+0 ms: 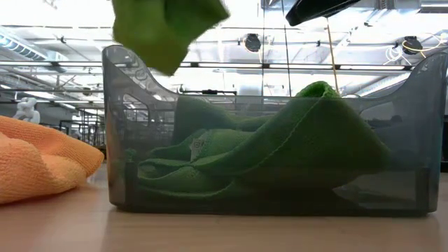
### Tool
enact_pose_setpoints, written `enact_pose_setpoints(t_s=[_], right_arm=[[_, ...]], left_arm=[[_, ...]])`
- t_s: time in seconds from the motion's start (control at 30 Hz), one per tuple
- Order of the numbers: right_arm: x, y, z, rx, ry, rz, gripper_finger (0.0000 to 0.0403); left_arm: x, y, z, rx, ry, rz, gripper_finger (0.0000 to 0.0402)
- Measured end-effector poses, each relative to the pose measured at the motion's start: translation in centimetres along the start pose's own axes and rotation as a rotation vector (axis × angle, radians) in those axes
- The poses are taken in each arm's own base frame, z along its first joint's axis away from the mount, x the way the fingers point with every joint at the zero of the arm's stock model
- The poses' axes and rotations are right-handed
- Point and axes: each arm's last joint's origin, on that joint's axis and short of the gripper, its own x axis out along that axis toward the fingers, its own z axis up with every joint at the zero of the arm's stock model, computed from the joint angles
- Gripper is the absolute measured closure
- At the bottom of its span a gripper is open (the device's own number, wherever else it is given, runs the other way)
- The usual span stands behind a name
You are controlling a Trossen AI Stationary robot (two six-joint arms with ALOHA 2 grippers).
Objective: Sort microfiber towel by color & place in baskets
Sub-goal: Put the green towel into the black transparent bin
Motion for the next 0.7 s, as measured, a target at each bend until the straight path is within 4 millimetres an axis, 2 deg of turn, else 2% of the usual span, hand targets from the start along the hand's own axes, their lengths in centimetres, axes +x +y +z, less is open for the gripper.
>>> enact_pose_setpoints(t_s=[0.13, 0.27, 0.47, 0.7], right_arm=[[-0.1, 0.1, 0.1, 0.044, -0.011, 0.004, 0.0312], [-0.5, 0.3, 0.1, 0.082, -0.018, 0.009, 0.0312], [-3.1, 0.2, 0.1, 0.157, -0.012, 0.013, 0.0312], [-7.1, 0.1, 0.1, 0.231, -0.031, 0.068, 0.0312]], left_arm=[[-0.2, -1.3, 0.7, 0.032, -0.095, -0.063, 0.0394], [0.6, -2.6, 1.0, 0.063, -0.148, -0.082, 0.0394], [2.7, -5.8, 0.9, 0.112, -0.212, -0.158, 0.0393], [6.0, -9.0, -0.6, 0.127, -0.196, -0.194, 0.039]])
